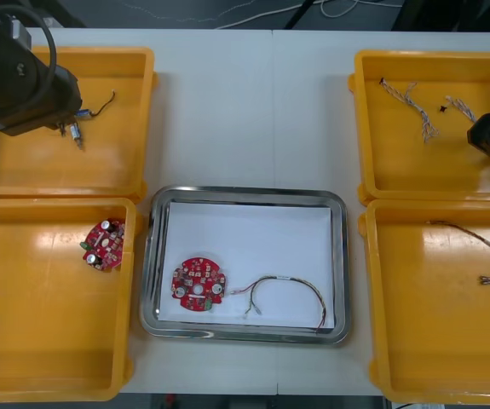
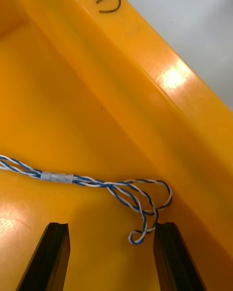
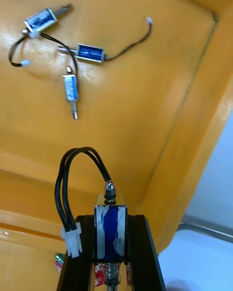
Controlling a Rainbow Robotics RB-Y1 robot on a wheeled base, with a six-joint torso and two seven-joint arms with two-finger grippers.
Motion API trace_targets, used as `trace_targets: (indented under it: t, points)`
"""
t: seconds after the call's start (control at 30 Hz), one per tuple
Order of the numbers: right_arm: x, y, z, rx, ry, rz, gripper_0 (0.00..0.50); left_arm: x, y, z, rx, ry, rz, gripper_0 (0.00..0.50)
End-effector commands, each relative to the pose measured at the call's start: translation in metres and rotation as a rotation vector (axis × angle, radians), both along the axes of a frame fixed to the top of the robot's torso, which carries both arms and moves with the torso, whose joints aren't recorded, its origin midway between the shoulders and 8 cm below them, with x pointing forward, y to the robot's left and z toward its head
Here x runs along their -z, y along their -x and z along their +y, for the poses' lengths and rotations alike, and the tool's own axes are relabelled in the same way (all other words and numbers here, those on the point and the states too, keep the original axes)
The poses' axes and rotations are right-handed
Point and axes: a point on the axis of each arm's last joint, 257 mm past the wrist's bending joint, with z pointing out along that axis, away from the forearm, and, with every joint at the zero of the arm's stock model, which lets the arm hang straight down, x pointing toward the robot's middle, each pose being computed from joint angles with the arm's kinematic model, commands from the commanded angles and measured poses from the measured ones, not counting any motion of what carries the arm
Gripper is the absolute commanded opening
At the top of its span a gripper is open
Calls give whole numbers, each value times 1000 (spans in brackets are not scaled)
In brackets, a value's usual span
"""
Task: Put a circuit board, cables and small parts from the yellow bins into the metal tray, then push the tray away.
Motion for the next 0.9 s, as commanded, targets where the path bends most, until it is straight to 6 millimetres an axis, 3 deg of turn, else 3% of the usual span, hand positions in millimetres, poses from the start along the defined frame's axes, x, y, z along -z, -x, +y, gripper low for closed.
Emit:
trace_targets:
  t: [0.03, 0.6, 0.73, 0.9]
  points:
    - [-17, -16, 10, 6, -31, -63, 500, 1, 16, -13, 20, -10, -11, 0]
    - [-15, -16, 9, 18, -41, -69, 486, 43, 60, -88, 120, -40, 31, 0]
    - [-15, -17, 9, 20, -44, -72, 235, 48, 69, -109, 128, -14, 33, 0]
    - [-15, -17, 9, 21, -47, -73, 74, 62, 76, -124, 144, -31, 54, 0]
